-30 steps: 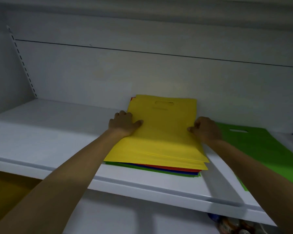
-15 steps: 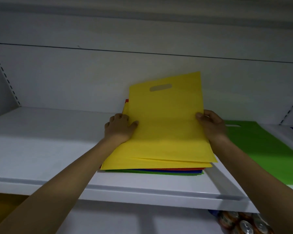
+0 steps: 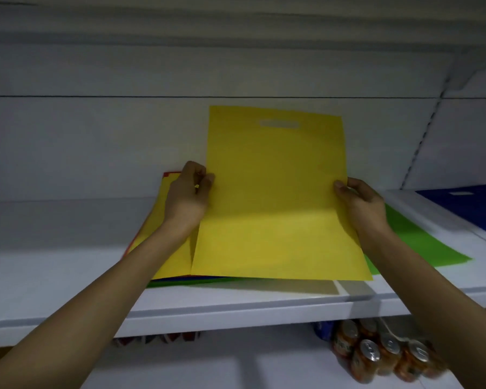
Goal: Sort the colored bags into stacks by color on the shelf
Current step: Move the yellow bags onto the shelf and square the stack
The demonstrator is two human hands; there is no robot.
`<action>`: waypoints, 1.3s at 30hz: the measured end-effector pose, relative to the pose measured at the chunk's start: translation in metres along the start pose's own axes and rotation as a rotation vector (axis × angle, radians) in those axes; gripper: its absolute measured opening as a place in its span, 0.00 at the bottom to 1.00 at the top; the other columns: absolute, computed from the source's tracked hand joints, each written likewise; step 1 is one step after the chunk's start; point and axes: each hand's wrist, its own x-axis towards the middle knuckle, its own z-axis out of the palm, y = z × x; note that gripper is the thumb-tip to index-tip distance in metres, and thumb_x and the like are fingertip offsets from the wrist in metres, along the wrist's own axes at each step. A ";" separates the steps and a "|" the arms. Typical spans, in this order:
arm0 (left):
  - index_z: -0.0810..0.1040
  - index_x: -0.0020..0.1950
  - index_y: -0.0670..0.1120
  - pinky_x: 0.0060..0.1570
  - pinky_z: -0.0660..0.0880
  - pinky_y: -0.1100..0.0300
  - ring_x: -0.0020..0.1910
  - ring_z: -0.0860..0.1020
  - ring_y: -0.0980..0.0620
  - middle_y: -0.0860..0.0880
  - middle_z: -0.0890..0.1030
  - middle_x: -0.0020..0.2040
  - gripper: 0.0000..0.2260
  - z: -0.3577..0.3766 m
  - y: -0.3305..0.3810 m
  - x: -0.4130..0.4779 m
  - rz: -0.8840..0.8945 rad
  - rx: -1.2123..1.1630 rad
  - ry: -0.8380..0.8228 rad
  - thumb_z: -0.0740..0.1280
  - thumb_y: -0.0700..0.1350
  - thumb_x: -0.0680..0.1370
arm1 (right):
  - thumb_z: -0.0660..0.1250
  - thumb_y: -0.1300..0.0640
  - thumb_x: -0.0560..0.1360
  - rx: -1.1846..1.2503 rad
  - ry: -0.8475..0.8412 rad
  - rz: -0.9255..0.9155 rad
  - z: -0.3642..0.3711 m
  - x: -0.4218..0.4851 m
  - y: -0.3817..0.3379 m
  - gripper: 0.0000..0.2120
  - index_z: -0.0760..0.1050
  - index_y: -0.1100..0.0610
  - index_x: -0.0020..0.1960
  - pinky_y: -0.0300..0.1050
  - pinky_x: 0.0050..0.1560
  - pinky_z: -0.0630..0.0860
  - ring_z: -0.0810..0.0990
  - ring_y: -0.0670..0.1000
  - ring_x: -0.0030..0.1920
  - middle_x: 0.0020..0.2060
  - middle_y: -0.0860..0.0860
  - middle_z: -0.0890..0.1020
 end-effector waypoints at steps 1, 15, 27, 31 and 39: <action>0.70 0.49 0.46 0.39 0.68 0.58 0.42 0.74 0.50 0.50 0.75 0.43 0.03 0.008 0.012 -0.003 0.030 0.013 -0.002 0.64 0.43 0.80 | 0.68 0.57 0.77 -0.054 0.002 -0.008 -0.016 0.001 -0.001 0.04 0.77 0.55 0.50 0.38 0.38 0.75 0.78 0.45 0.38 0.43 0.49 0.80; 0.71 0.46 0.45 0.39 0.72 0.62 0.41 0.75 0.62 0.55 0.76 0.41 0.05 0.227 0.209 -0.145 0.103 -0.326 -0.294 0.65 0.44 0.80 | 0.66 0.56 0.78 -0.173 0.378 -0.075 -0.349 -0.061 -0.023 0.04 0.78 0.53 0.52 0.34 0.31 0.76 0.81 0.39 0.34 0.39 0.44 0.82; 0.71 0.43 0.48 0.36 0.74 0.56 0.38 0.79 0.51 0.48 0.80 0.40 0.06 0.403 0.301 -0.308 -0.033 -0.434 -0.741 0.64 0.43 0.80 | 0.70 0.55 0.75 -0.195 0.838 0.175 -0.572 -0.152 0.016 0.04 0.80 0.55 0.47 0.54 0.50 0.79 0.81 0.56 0.45 0.45 0.55 0.83; 0.70 0.42 0.51 0.33 0.74 0.59 0.36 0.79 0.54 0.49 0.80 0.39 0.08 0.443 0.325 -0.329 -0.007 -0.449 -0.821 0.64 0.45 0.80 | 0.70 0.56 0.75 -0.149 0.962 0.198 -0.609 -0.161 0.031 0.02 0.79 0.53 0.45 0.51 0.49 0.78 0.81 0.53 0.42 0.44 0.54 0.83; 0.70 0.44 0.51 0.36 0.74 0.44 0.36 0.74 0.43 0.34 0.78 0.42 0.07 0.554 0.383 -0.330 -0.060 -0.601 -0.925 0.64 0.45 0.81 | 0.68 0.52 0.77 -0.146 1.030 0.196 -0.679 -0.118 0.025 0.05 0.80 0.53 0.45 0.51 0.44 0.79 0.81 0.52 0.43 0.43 0.52 0.84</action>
